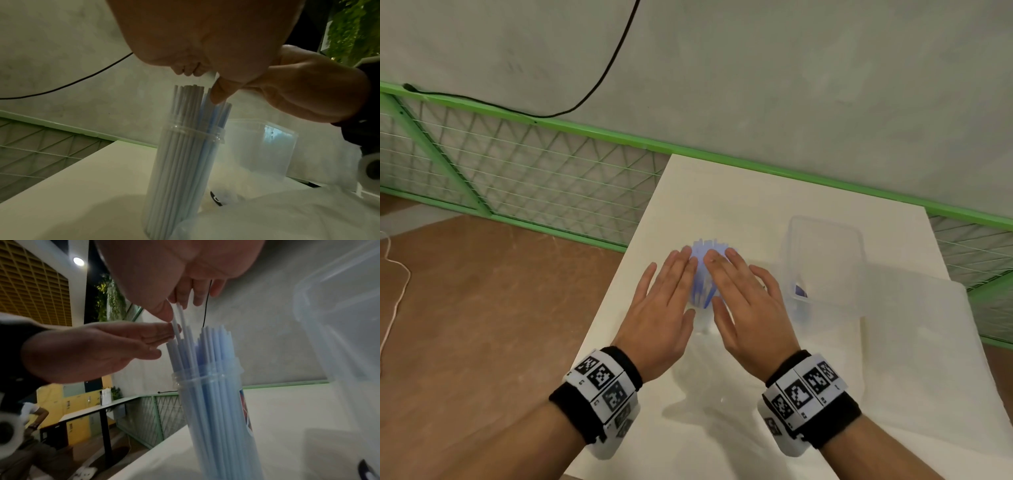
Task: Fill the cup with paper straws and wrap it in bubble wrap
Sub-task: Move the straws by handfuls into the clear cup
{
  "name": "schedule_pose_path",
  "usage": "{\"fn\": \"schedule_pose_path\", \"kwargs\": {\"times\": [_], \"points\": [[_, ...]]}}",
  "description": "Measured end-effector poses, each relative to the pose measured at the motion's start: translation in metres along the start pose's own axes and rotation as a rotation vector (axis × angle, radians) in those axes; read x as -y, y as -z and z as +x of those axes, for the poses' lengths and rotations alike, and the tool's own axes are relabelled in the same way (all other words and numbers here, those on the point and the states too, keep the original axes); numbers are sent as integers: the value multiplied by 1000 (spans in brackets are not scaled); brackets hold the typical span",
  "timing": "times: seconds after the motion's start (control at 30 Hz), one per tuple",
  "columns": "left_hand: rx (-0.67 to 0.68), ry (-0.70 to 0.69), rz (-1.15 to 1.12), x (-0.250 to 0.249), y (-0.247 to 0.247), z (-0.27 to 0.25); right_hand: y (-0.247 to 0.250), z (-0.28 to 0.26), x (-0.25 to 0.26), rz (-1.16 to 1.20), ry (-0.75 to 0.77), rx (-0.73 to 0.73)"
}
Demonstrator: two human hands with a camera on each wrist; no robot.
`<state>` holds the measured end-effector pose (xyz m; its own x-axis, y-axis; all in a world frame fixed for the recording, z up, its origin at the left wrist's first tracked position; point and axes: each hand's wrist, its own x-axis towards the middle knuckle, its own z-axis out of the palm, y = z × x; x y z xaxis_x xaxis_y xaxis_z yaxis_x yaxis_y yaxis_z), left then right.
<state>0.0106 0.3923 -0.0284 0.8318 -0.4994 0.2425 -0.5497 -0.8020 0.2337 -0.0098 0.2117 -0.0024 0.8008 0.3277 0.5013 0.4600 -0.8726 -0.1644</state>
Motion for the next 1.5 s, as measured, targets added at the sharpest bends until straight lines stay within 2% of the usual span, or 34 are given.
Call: {"fn": "schedule_pose_path", "kwargs": {"times": [0.13, 0.2, 0.33, 0.43, 0.57, 0.8, 0.93, 1.03, 1.17, 1.27, 1.5], "points": [[-26, -17, -60, -7, 0, -8, -5, -2, -8, -18, 26, -80], [-78, -36, -156, -12, 2, -11, -6, 0, -13, 69, 10, -138], [-139, -73, -234, -19, 7, -9, 0, 14, -13, 280, -159, -263], [-166, -95, -177, -18, 4, -4, 0, 20, -10, 329, -266, -248], [-275, -115, -205, -8, -1, -1, 3, 20, -9, 383, -329, -258], [-369, -108, -269, 5, -13, 9, -1, 19, -11, 244, -244, -241], [-379, -99, -296, -4, -7, 14, -3, 22, -8, 222, -261, -250], [-439, -133, -276, -4, -9, 13, -1, 25, -8, 228, -275, -237], [-499, -111, -314, 1, -8, 24, 0, 20, -8, 284, -306, -179], [-490, -120, -322, 5, -9, 30, -1, 14, -9, 244, -292, -159], [-390, -99, -314, 7, -14, 20, -18, -2, -14, -37, -88, -200]]}}
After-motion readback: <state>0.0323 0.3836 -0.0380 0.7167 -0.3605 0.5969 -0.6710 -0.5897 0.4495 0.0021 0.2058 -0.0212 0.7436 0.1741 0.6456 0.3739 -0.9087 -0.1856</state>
